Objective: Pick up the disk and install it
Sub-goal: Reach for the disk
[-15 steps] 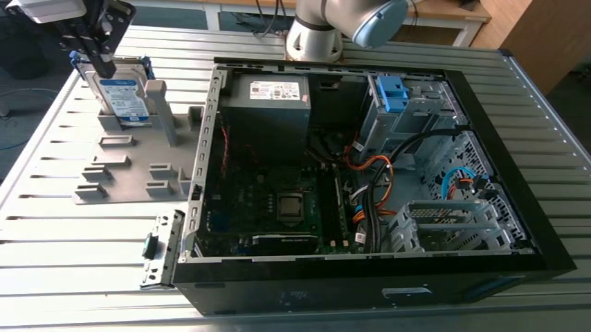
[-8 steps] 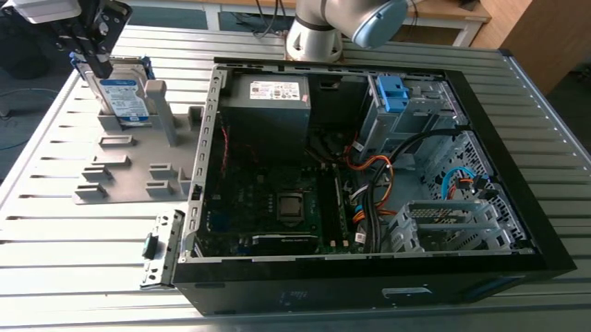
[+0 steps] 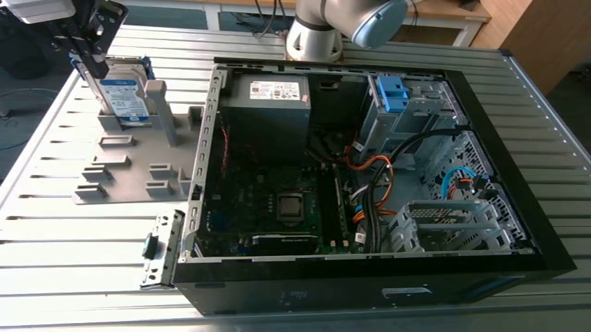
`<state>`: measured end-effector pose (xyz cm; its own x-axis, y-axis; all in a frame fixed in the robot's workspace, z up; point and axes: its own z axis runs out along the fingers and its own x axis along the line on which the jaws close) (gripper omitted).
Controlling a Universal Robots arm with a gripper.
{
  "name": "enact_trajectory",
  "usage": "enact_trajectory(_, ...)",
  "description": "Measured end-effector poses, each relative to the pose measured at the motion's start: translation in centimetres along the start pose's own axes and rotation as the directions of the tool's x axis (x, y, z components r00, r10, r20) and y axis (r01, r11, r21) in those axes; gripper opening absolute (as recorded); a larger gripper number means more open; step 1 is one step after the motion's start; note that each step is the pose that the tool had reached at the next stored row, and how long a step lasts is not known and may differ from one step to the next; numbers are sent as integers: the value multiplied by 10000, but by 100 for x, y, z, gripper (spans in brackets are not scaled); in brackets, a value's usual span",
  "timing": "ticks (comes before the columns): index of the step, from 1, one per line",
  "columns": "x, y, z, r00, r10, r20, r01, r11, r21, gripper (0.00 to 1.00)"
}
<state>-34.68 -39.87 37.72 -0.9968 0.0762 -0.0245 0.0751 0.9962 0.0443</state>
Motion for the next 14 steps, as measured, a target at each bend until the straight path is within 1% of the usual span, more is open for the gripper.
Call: enact_trajectory(14,88,-7,6,10000,0,0,0,10000,0,11)
